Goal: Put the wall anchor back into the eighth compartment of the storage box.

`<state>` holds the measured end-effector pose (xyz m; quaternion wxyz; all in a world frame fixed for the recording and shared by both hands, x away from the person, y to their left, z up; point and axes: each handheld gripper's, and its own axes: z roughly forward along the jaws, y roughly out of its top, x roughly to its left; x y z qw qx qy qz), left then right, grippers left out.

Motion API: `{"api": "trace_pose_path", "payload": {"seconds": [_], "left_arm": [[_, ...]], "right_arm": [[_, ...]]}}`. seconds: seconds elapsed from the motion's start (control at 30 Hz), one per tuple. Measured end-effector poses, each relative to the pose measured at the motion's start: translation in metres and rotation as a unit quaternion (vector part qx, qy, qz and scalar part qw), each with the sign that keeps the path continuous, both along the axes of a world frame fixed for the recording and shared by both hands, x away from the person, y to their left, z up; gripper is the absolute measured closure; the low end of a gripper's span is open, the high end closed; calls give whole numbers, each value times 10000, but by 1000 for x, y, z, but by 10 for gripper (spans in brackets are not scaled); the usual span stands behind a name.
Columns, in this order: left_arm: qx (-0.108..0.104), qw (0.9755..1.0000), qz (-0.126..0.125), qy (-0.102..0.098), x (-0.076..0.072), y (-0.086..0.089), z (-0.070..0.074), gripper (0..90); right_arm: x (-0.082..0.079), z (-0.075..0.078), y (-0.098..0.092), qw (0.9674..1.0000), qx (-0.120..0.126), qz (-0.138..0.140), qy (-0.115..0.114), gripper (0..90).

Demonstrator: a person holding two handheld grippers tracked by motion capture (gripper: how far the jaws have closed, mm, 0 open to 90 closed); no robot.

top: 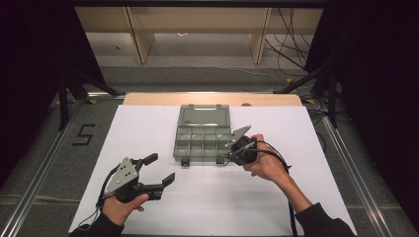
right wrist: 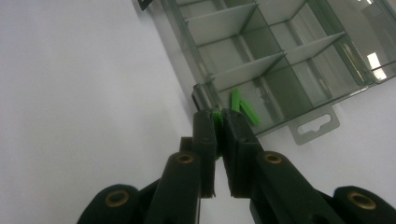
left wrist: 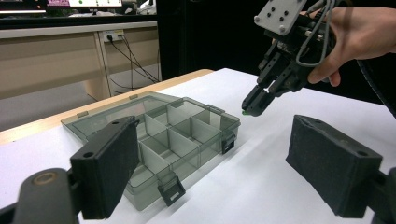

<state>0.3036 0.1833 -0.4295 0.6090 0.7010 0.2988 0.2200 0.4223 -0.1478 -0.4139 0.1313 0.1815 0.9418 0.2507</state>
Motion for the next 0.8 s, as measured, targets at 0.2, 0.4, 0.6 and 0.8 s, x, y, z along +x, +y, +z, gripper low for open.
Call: {"api": "trace_pose_path", "payload": {"seconds": [0.2,0.4,0.6,0.8], "left_arm": [[1,10000,1,0,0,0,0,160],[11,10000,4,1,0,0,0,160],[5,10000,5,-1,0,0,0,160],[-39,10000,-34,-34,1,0,0,160]], "right_arm": [[7,3,0,9999,22,-71,-91,845],[13,9,3,9998,79,-92,-151,845],[19,9,5,9997,84,-141,-188,845],[25,10,7,9996,115,-146,-217,845]]}}
